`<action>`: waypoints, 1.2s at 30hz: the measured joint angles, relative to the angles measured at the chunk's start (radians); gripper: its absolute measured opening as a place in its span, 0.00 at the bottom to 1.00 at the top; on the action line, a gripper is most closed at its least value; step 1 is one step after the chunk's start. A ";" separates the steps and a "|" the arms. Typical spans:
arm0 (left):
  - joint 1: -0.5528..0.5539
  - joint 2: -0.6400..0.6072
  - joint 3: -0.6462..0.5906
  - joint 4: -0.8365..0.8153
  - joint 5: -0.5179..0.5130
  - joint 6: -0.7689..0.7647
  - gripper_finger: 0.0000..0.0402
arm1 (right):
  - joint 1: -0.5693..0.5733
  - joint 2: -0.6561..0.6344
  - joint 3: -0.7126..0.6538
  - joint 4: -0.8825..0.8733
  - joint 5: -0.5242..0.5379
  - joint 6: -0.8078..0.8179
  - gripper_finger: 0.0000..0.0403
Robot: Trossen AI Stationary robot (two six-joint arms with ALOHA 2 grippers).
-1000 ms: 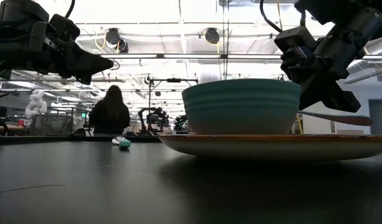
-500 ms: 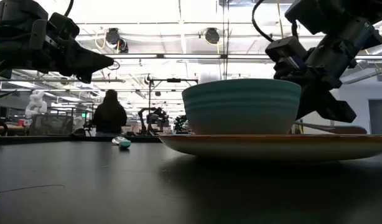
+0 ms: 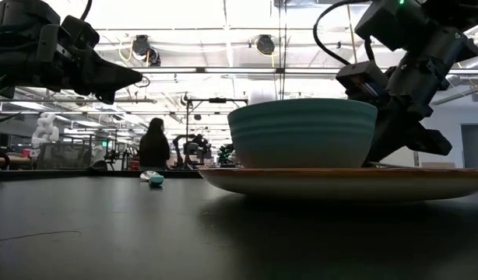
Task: Pick and place plate/cup/fork/spoon on tray
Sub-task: Put the fork on the orange plate beside the green bowl
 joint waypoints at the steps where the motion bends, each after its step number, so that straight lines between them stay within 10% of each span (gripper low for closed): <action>1: 0.000 0.000 0.000 0.000 0.000 0.000 0.08 | -0.005 0.000 0.000 -0.005 0.000 -0.003 0.00; 36: -0.004 0.000 0.000 -0.002 0.004 -0.001 0.08 | -0.034 0.082 0.001 -0.018 -0.050 -0.063 0.00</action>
